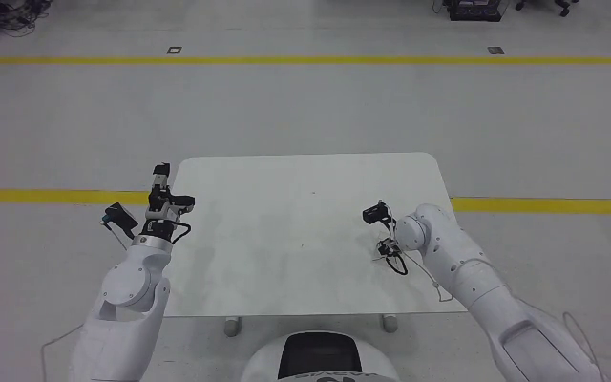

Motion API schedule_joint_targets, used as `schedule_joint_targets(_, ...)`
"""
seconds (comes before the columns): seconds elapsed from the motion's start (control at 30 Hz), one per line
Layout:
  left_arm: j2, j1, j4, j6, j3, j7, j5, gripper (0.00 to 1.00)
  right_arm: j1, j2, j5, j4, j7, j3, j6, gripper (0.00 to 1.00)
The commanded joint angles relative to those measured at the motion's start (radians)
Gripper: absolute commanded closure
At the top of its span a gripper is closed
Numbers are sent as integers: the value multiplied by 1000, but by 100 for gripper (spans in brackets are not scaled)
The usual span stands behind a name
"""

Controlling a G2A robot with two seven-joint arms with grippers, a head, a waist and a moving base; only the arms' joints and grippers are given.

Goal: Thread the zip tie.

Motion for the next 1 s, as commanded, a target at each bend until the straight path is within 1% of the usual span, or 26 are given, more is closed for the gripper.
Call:
schedule_joint_targets(0.0, 0, 0, 0, 0, 0, 0, 0, 0, 1, -1, 1, 3, -2, -1, 0, 85)
schedule_joint_targets(0.17, 0, 0, 0, 0, 0, 0, 0, 0, 6, -5, 5, 16, -8, -2, -4, 87)
schedule_joint_targets(0.53, 0, 0, 0, 0, 0, 0, 0, 0, 17, -13, 12, 44, -15, -11, -9, 86)
schedule_joint_targets(0.97, 0, 0, 0, 0, 0, 0, 0, 0, 32, -27, 16, 83, -31, -26, -7, 88)
